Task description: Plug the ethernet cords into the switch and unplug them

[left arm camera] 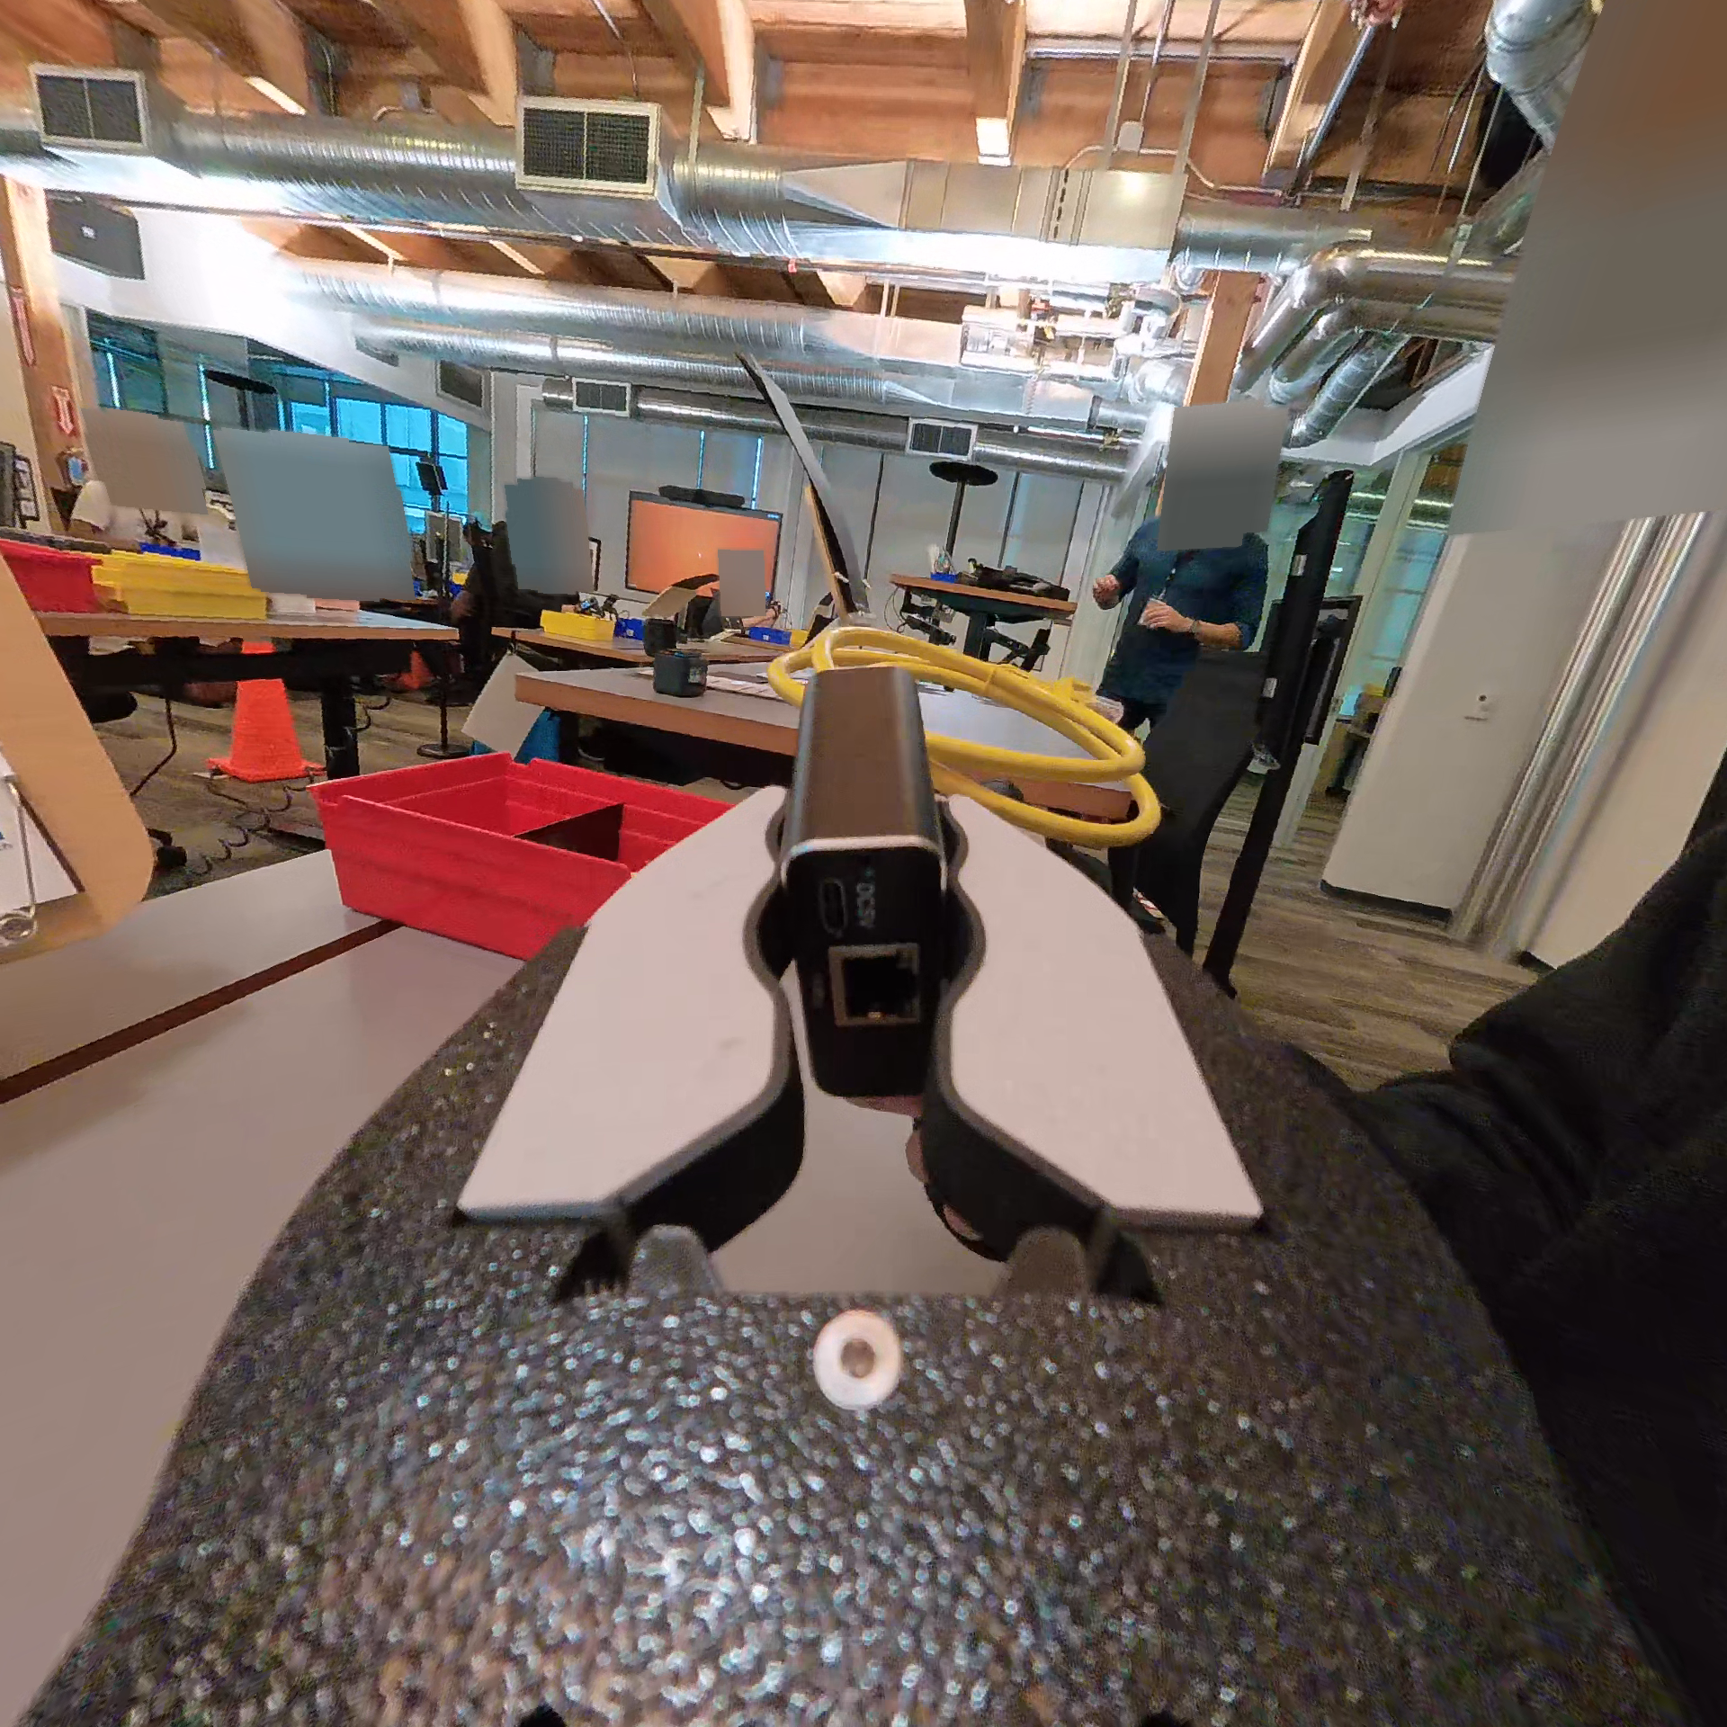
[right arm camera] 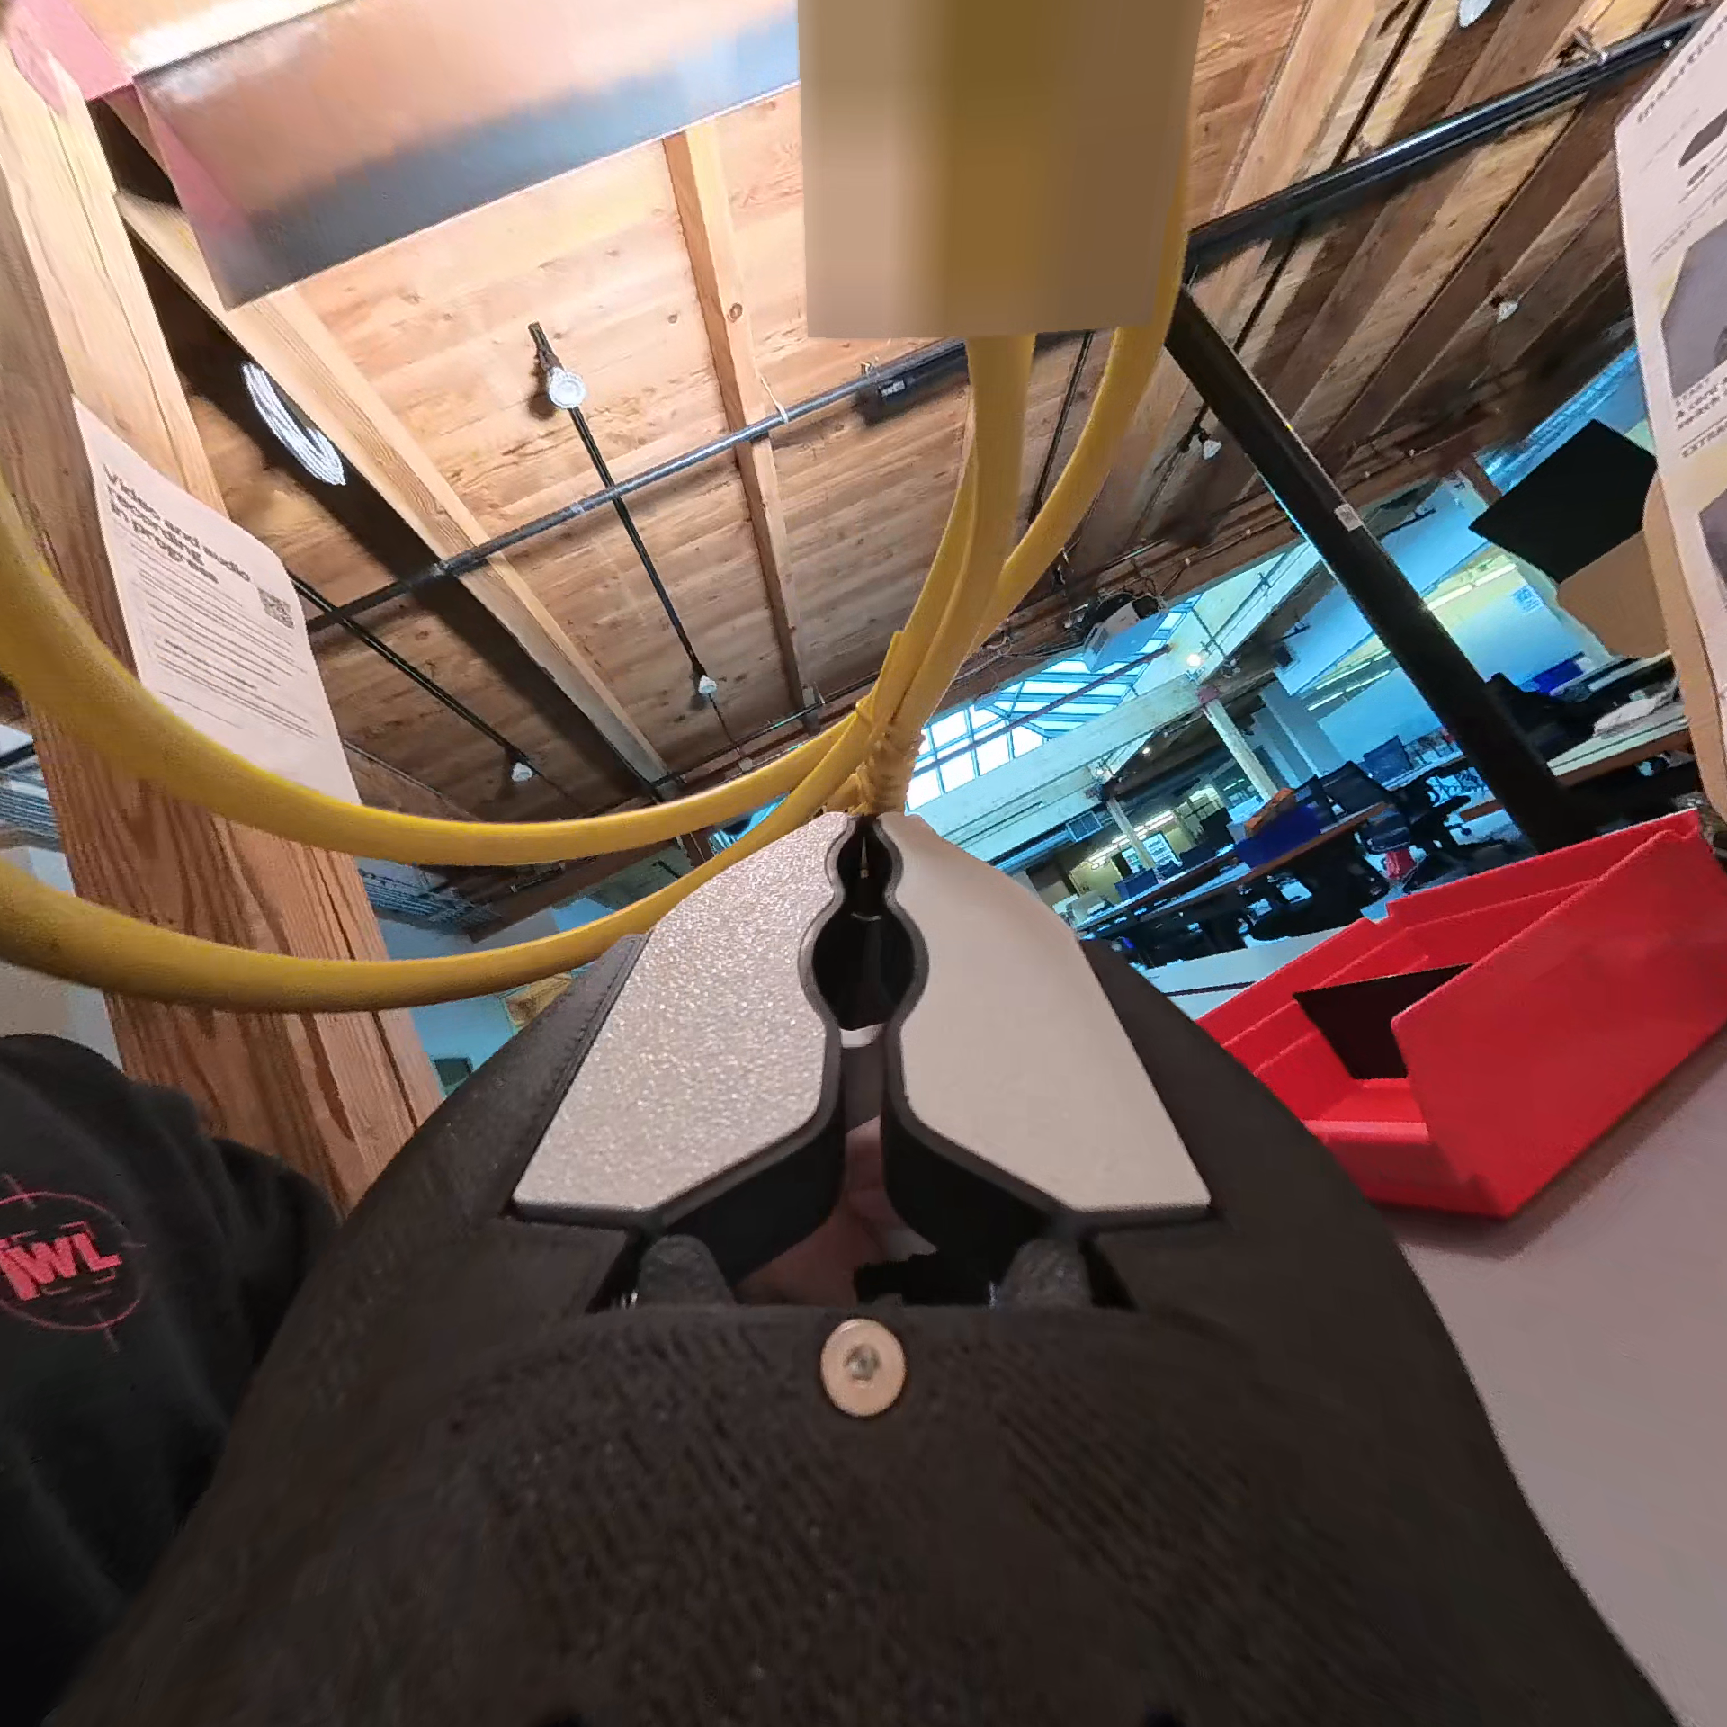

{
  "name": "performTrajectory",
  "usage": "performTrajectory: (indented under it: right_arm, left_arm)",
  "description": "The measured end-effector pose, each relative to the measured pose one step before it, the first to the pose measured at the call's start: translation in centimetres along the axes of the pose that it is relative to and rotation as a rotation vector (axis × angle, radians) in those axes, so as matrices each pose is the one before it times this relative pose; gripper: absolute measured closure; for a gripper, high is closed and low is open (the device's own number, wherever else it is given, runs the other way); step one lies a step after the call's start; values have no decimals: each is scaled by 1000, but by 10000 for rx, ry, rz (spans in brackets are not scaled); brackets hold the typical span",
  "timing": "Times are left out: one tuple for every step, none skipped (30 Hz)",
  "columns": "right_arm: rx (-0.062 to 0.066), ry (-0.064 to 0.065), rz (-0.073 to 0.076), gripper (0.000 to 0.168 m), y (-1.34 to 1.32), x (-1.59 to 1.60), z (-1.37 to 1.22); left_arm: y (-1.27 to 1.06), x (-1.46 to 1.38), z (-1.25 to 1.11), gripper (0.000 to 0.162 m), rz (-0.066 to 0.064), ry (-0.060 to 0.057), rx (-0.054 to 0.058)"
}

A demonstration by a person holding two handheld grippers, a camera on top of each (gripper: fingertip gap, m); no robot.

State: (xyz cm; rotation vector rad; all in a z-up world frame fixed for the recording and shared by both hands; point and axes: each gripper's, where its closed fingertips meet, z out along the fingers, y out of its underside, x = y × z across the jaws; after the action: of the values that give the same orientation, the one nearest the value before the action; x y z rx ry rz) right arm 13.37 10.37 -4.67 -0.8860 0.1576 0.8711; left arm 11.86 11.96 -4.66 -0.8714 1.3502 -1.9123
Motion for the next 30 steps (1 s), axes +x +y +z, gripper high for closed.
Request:
performTrajectory:
  right_arm:
    - [-1, 22, 60, 166, 15, 84, -73]
    - [28, -9, 55, 164, 3, 44, -61]
    - [35, -10, 96, 162, 2, 63, -74]
    - [7, -4, 120, 160, 52, 106, -89]
    - [-119, -77, 109, 156, 250, 14, -41]
    - [-91, -78, 91, 152, 236, -39, -17]
    - [5, 48, 64, 150, 122, 80, -32]
    - [21, 82, 31, 152, 69, 114, -47]
    - [39, -111, 46, 154, -30, -143, -37]
    - [14, -78, 128, 156, -48, -88, -15]
    - [1, -37, 101, 158, -20, -44, -5]
    - [5, 3, 79, 159, -18, 0, 2]
    - [16, 9, 76, 159, -34, -7, 12]
    - [35, 5, 48, 159, -33, -8, -11]
    - [24, -28, 13, 159, -9, -33, -30]
    - [28, -18, 51, 158, -10, 2, -47]
    - [62, 0, 94, 158, -44, 40, -39]
    - [42, -9, 72, 157, -6, 18, -34]
    - [25, -44, 37, 157, 11, -42, -36]
    - [33, -15, 0, 156, -10, -14, -36]
    - [17, 15, 18, 156, 1, 26, -28]
    - [41, 13, 48, 154, -28, 26, -6]
    - [55, -34, 31, 154, -27, -35, -6]
    - [19, -29, 36, 154, 38, -28, 0]
    - [31, 21, 41, 154, 19, 44, 0]
    - [66, -40, 8, 154, -16, -59, 9]
    - [37, -46, -15, 154, -5, -51, -2]
    - [0, -45, -14, 154, 8, -54, 2]
    - [-12, -49, -46, 154, 7, -58, 7]
    - [0, -39, -63, 154, 0, -73, 23]
  left_arm:
    - [80, -23, 38, 136, -11, -2, -8]
    - [49, 11, 22, 136, 12, 11, 0]
    - [19, 58, 35, 136, 28, 35, 4]
    - [19, 26, 33, 136, 50, -7, -6]
    - [70, -26, 62, 136, 79, -50, -40]
    - [103, -2, 64, 136, 76, -32, -70]
    - [124, 34, 76, 136, 59, -12, -84]
    - [155, 16, 85, 136, 55, -16, -84]
    - [87, -19, 62, 136, 34, -28, -32]
    - [19, 3, 40, 136, -27, 10, 26]
    - [1, 0, 25, 136, -56, 27, 32]
    - [-4, -9, 29, 136, -29, 17, 31]
    - [3, -18, 26, 136, -3, 16, 34]
    - [9, 14, 27, 136, 14, 32, 32]
    - [15, 25, 28, 136, 18, 36, 22]
    - [29, 10, 41, 136, -9, 11, 7]
    - [38, -8, 50, 136, -33, 0, 8]
    - [26, 23, 45, 136, -30, 11, 17]
    - [14, 35, 33, 136, -28, 22, 16]
    - [24, 36, 35, 136, -19, 22, 10]
    - [32, 26, 31, 136, 4, -1, 1]
    - [31, 29, 32, 136, 2, -1, 2]
    - [-12, 39, 41, 136, -15, 19, 23]
    - [-2, 43, 26, 136, -8, 22, 14]
    - [2, 27, 24, 136, -5, 12, 11]
    - [-20, 44, 15, 136, -11, 19, 31]
    - [-26, 43, -5, 136, -18, 22, 30]
    - [-14, 41, 4, 136, -13, 22, 25]
    - [-21, 48, -6, 136, -25, 33, 26]
    - [-47, 51, -1, 136, -57, 52, 46]
